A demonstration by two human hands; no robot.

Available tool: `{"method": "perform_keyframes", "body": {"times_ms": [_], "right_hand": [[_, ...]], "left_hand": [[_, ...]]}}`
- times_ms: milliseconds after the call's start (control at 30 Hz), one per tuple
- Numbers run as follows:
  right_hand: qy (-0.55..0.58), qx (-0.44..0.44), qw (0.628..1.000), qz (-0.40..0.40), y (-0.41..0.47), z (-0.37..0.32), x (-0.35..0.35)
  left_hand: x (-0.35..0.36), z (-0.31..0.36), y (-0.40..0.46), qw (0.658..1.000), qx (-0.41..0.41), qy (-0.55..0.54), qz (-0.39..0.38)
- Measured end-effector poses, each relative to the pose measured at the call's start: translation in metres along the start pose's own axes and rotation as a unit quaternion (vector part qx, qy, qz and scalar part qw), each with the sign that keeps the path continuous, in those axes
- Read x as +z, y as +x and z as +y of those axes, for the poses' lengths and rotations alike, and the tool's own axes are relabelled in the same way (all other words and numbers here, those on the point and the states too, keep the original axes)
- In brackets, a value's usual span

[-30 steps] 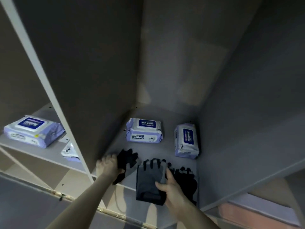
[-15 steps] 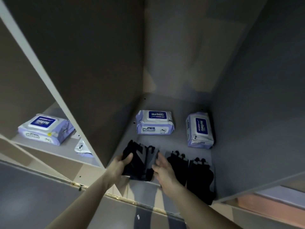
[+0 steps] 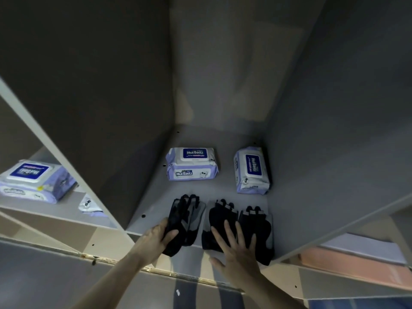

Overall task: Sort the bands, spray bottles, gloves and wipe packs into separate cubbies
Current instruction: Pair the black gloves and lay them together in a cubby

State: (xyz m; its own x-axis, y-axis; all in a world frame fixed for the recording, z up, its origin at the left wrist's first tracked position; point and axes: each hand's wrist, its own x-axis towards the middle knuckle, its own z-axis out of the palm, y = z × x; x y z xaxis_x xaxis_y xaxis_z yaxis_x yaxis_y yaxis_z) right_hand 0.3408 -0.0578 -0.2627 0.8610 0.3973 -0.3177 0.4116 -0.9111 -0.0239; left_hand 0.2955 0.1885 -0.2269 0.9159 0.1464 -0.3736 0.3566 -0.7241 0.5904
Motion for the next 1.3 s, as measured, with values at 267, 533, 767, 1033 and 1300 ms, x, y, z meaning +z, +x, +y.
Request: {"method": "perform_keyframes", "body": {"times_ms": [267,533,767,1033,1300], "right_hand": [[0.480,-0.007,0.877,0.019,-0.034,-0.005,-0.072],[0.748,-0.009,0.659,0.081,-0.104,0.028,-0.133],[0.710,-0.036,0.688,0.145,-0.148,0.098,-0.129],[0.694,-0.070,0.706,0.124,-0.155,0.172,-0.128],[0.337,-0.004,0.937,0.092,-0.029,0.286,-0.058]], "left_hand": [[-0.007,0.069,-0.033,0.926,0.001,-0.362,0.106],[0.021,0.166,-0.105,0.802,0.056,-0.593,-0.048],[0.065,0.233,-0.127,0.822,0.100,-0.559,-0.048],[0.121,0.292,-0.122,0.809,0.040,-0.587,-0.002],[0.160,0.317,-0.107,0.789,-0.045,-0.611,0.056]]}}
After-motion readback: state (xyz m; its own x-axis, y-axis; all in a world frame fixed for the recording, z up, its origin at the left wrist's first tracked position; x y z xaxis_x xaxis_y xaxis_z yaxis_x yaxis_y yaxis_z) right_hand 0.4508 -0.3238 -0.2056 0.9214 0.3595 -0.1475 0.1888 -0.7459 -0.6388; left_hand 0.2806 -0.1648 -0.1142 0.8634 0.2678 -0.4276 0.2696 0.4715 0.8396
